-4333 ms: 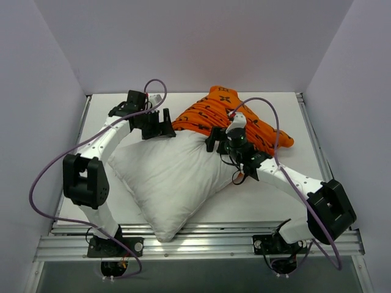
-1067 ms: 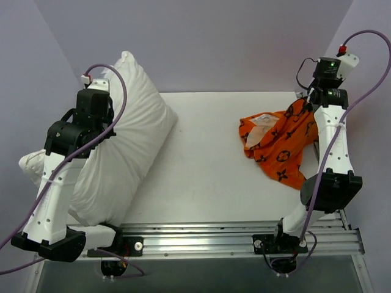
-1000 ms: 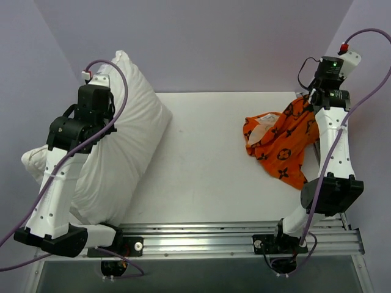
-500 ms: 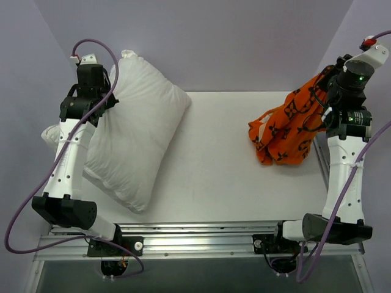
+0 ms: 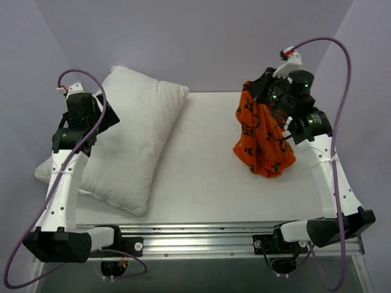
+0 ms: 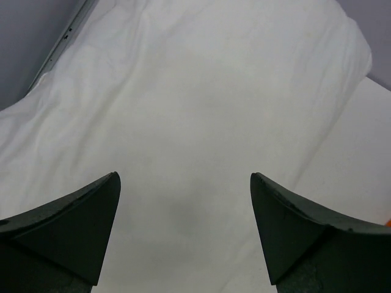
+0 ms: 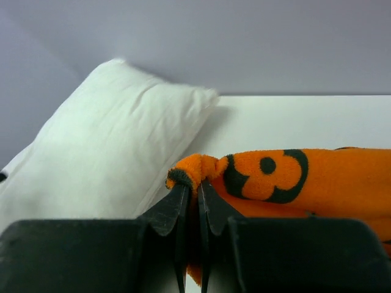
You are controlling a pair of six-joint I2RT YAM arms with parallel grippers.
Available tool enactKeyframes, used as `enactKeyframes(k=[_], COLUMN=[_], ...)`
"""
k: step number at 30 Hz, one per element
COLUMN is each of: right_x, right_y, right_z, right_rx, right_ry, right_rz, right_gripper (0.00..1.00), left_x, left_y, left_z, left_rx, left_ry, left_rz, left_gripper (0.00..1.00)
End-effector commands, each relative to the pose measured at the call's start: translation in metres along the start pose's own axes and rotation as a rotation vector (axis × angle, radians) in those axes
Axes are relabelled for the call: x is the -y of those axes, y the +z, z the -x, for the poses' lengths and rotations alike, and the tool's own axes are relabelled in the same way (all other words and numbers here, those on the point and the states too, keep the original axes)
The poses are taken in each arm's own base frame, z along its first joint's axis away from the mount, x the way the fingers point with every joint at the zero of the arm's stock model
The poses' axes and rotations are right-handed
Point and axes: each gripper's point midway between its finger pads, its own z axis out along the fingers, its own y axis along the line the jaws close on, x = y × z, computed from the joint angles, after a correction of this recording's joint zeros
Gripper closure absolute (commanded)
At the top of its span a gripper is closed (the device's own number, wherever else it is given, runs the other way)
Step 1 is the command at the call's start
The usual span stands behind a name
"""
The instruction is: Remove the pillowcase from the pillow
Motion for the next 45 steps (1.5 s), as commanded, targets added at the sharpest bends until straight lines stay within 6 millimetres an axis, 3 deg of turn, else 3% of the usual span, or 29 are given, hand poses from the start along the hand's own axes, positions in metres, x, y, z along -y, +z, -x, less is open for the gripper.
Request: enactKeyframes(k=[1, 4, 5, 6, 7, 8, 9, 11, 13, 16, 18, 21, 22, 23, 25, 26, 27, 29, 32, 33, 34, 35, 38, 42, 45], right_x=[-0.076, -0.094, -0.090, -0.104, -0.105, -0.110, -0.127, -0.136, -0.147, -0.158, -0.161, -0.146, -0.143, -0.127, -0.107, -0.102, -0.077, -0.055, -0.004, 0.005, 0.030, 0.042, 0.080, 0.089, 0.085], right_y=[0.002, 0.012, 0.017, 0.015, 0.017, 0.015, 0.008, 0.000, -0.016, -0.033, -0.034, -0.029, -0.027, -0.019, -0.014, -0.011, -0.005, -0.009, -0.025, -0.036, -0.045, -0.054, -0.101, -0.178, -0.210], right_z=[-0.014, -0.074, -0.107, -0.134, -0.164, -0.185, -0.212, -0.248, -0.289, -0.306, -0.293, -0.264, -0.246, -0.226, -0.203, -0.180, -0.157, -0.124, -0.076, -0.056, -0.039, -0.028, 0.014, 0.057, 0.069], right_rx=[0.013, -0.095, -0.161, -0.214, -0.262, -0.302, -0.358, -0.432, -0.530, -0.587, -0.564, -0.491, -0.461, -0.409, -0.382, -0.337, -0.290, -0.219, -0.110, -0.064, -0.022, 0.013, 0.166, 0.369, 0.439], right_ry=[-0.050, -0.042, -0.037, -0.030, -0.026, -0.026, -0.039, -0.073, -0.149, -0.233, -0.262, -0.322, -0.338, -0.366, -0.375, -0.355, -0.334, -0.312, -0.276, -0.252, -0.213, -0.185, -0.099, -0.063, -0.086], right_rz=[0.238, 0.254, 0.241, 0.268, 0.272, 0.281, 0.319, 0.329, 0.338, 0.348, 0.336, 0.234, 0.197, 0.115, 0.017, -0.018, -0.115, -0.224, -0.437, -0.472, -0.553, -0.590, -0.719, -0.805, -0.781], right_gripper=[1.00, 1.00, 1.00, 1.00, 1.00, 1.00, 0.98, 0.96, 0.84, 0.54, 0.32, 0.15, 0.12, 0.08, 0.07, 0.06, 0.06, 0.04, 0.00, 0.00, 0.00, 0.00, 0.00, 0.00, 0.00], left_x=[0.007, 0.002, 0.002, 0.002, 0.000, -0.001, -0.003, -0.007, -0.011, -0.015, -0.018, -0.022, -0.023, -0.024, -0.024, -0.025, -0.026, -0.029, -0.035, -0.037, -0.040, -0.042, -0.050, -0.064, -0.077], left_y=[-0.053, -0.081, -0.091, -0.099, -0.112, -0.120, -0.125, -0.141, -0.154, -0.171, -0.179, -0.190, -0.195, -0.196, -0.200, -0.202, -0.203, -0.209, -0.221, -0.225, -0.230, -0.234, -0.251, -0.272, -0.290], left_z=[0.029, 0.028, 0.029, 0.030, 0.031, 0.032, 0.032, 0.033, 0.035, 0.037, 0.039, 0.042, 0.044, 0.044, 0.046, 0.046, 0.046, 0.048, 0.053, 0.055, 0.058, 0.059, 0.068, 0.078, 0.083], left_rx=[0.089, 0.083, 0.084, 0.091, 0.103, 0.114, 0.119, 0.140, 0.164, 0.195, 0.215, 0.240, 0.253, 0.256, 0.264, 0.264, 0.264, 0.276, 0.308, 0.317, 0.335, 0.344, 0.398, 0.467, 0.517], left_ry=[0.024, 0.060, 0.065, 0.070, 0.077, 0.080, 0.085, 0.086, 0.085, 0.082, 0.080, 0.075, 0.072, 0.071, 0.070, 0.072, 0.073, 0.077, 0.078, 0.077, 0.078, 0.078, 0.070, 0.065, 0.050], left_rz=[-0.106, -0.130, -0.148, -0.162, -0.180, -0.188, -0.193, -0.201, -0.211, -0.223, -0.223, -0.224, -0.228, -0.228, -0.231, -0.229, -0.229, -0.223, -0.207, -0.202, -0.197, -0.191, -0.178, -0.137, -0.107], left_gripper=[0.06, 0.06, 0.06, 0.06, 0.06, 0.06, 0.06, 0.06, 0.06, 0.06, 0.06, 0.06, 0.06, 0.06, 0.06, 0.06, 0.06, 0.06, 0.06, 0.06, 0.06, 0.06, 0.06, 0.06, 0.06])
